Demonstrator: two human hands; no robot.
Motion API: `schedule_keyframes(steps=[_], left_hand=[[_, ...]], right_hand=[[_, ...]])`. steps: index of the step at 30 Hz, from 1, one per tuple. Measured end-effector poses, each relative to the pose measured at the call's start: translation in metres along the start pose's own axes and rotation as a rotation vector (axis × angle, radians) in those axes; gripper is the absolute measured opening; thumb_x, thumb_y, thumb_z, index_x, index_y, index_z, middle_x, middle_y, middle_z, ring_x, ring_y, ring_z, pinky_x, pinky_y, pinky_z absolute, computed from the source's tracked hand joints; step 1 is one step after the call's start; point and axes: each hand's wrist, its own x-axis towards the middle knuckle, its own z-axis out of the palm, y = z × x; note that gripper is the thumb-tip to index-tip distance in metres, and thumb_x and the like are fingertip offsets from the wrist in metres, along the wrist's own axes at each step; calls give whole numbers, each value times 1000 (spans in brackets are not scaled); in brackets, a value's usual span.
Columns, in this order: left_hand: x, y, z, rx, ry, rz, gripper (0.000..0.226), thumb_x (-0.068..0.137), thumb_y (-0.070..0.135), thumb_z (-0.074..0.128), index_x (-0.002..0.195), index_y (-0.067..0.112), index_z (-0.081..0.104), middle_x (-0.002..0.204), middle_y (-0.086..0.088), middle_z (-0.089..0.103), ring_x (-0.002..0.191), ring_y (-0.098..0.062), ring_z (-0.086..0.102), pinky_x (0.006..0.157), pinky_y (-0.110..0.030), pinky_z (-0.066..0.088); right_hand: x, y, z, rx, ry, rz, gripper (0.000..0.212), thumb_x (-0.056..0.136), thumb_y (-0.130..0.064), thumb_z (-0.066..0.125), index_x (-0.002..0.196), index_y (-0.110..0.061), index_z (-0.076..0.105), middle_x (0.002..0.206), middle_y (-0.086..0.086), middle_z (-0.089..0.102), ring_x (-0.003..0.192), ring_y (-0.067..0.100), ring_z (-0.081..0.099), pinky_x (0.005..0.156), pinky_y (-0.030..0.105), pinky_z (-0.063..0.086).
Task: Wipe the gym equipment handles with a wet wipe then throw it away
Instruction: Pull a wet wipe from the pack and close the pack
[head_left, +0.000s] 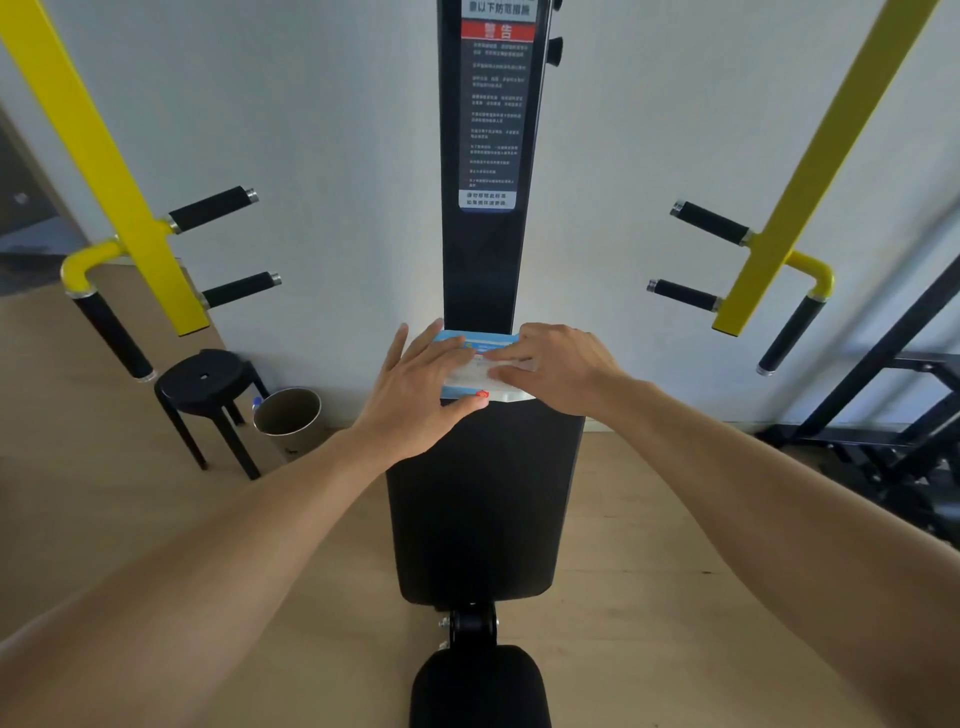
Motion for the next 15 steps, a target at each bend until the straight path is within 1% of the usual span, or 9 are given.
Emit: schedule_keyframes(steps=[2,4,5,7,9,10,12,14,15], left_hand=[[2,1,-1,-6,5,7,73,86,66,54,144,22,51,153,1,49,153,-19,28,128,-52,7],[4,3,-4,-12,6,14,76,84,68,54,144,22,51,153,1,49,151,-18,30,128,-51,7],[5,4,-5,-16,8,13,76,84,69,54,144,22,51,153,1,50,151,-18,31,128,-51,7],[7,6,-7,-22,10,3,77,84,69,54,144,22,50,153,1,50,150,-19,32,128,-51,8],[8,8,-8,-27,7,-7,77,83,69,53,144,22,49,153,1,49,150,-19,32,128,-51,8],[8,9,-8,-29,4,-8,77,83,70,52,144,23,48,153,1,49,150,-19,32,128,-51,8],[7,11,-8,-32,-1,-9,77,84,69,52,145,23,47,154,2,48,150,-19,32,128,-50,7],[5,13,-7,-28,-10,-13,75,85,68,51,146,25,45,154,2,47,151,-19,31,128,-49,6],[5,14,-7,-28,-10,-15,74,86,68,51,146,25,45,155,3,46,151,-19,30,128,-48,6]], right_hand=[[2,3,-4,24,25,45,41,100,-59,45,137,-47,56,93,-14,48,85,12,48,71,28,34],[4,7,-6,-1,33,86,48,97,-65,43,141,-47,53,96,-13,51,88,11,48,72,28,35],[5,9,-6,-14,30,105,51,96,-69,42,141,-48,52,101,-12,56,90,11,49,73,28,36],[7,13,-6,-19,23,129,53,94,-72,40,141,-48,51,119,-9,63,100,14,54,74,29,39],[7,15,-8,-8,40,134,53,94,-72,41,139,-48,53,131,-8,64,112,17,58,79,31,43],[6,15,-10,6,60,138,51,93,-72,42,137,-48,55,133,-9,64,115,18,58,81,32,44],[6,16,-17,63,106,172,48,92,-71,46,130,-47,61,129,-10,67,112,17,62,81,33,47],[4,18,-24,166,139,235,39,92,-66,52,119,-44,68,116,-11,72,99,15,64,74,32,52],[3,19,-29,258,159,275,31,92,-60,56,112,-42,72,104,-11,72,89,13,63,67,30,52]])
